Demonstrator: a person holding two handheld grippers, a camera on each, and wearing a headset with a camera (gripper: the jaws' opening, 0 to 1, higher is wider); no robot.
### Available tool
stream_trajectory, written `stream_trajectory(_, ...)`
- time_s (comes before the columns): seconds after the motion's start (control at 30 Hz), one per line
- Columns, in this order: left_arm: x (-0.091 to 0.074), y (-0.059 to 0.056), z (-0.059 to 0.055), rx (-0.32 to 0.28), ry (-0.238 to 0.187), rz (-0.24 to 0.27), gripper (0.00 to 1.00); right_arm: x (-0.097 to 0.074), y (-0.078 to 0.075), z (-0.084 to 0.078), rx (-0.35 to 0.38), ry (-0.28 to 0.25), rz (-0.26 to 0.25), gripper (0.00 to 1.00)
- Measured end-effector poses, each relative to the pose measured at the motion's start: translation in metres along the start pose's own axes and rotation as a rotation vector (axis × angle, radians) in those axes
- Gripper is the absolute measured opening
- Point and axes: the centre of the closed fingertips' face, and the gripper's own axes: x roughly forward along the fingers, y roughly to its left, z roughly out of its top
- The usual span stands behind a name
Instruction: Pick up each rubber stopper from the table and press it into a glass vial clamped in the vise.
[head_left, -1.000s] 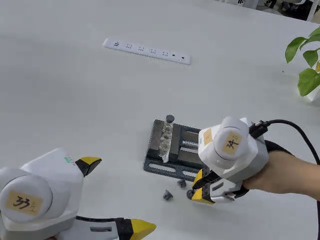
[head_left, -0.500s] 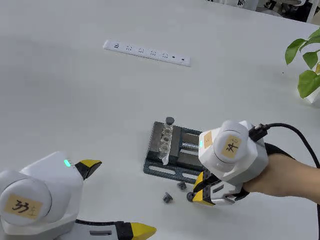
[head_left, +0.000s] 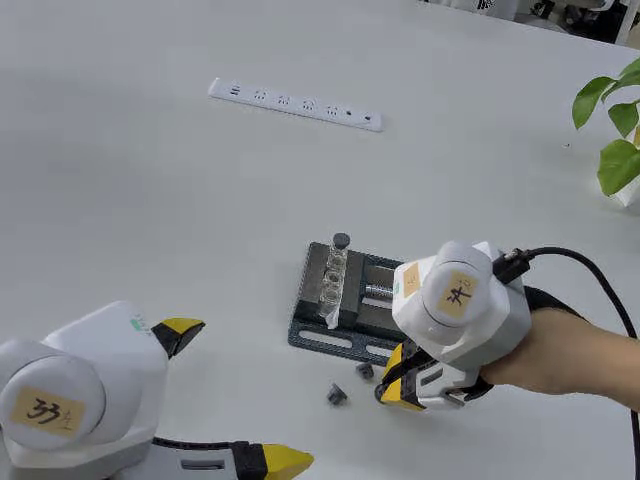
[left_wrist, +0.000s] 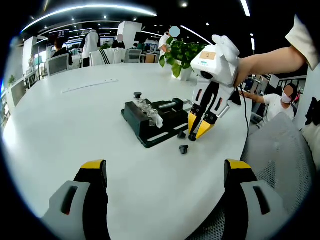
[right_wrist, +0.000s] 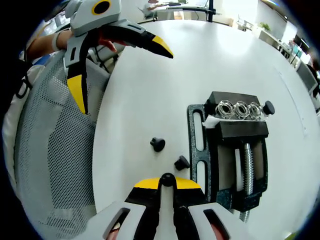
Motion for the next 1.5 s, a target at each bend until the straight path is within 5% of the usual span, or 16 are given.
stream_trajectory(0.27,0.000,-0.001,0.000,0.003,-0.001,-0.003,0.97,-0.002,0.000,0.000,0.025,-0.013,-0.004,0.03)
stream_trajectory(0.5,0.001,-0.006,0.004,0.034,-0.003,-0.009,0.94,-0.018,0.000,0.009,0.106,-0.106,-0.021,0.03)
stream_trajectory(0.73,0.004,-0.021,0.015,0.149,-0.005,-0.041,0.88,-0.036,0.004,0.024,0.169,-0.200,-0.051,0.03)
stream_trajectory(1.1,0.019,-0.051,0.056,0.335,-0.037,-0.103,0.66,-0.063,0.018,0.050,0.241,-0.300,-0.075,0.03)
stream_trajectory(1.3,0.028,-0.064,0.061,0.467,-0.032,-0.120,0.49,-0.070,0.017,0.056,0.283,-0.326,-0.085,0.03)
stream_trajectory(1.5,0.032,-0.069,0.063,0.505,-0.049,-0.129,0.34,-0.072,0.019,0.058,0.319,-0.347,-0.079,0.03)
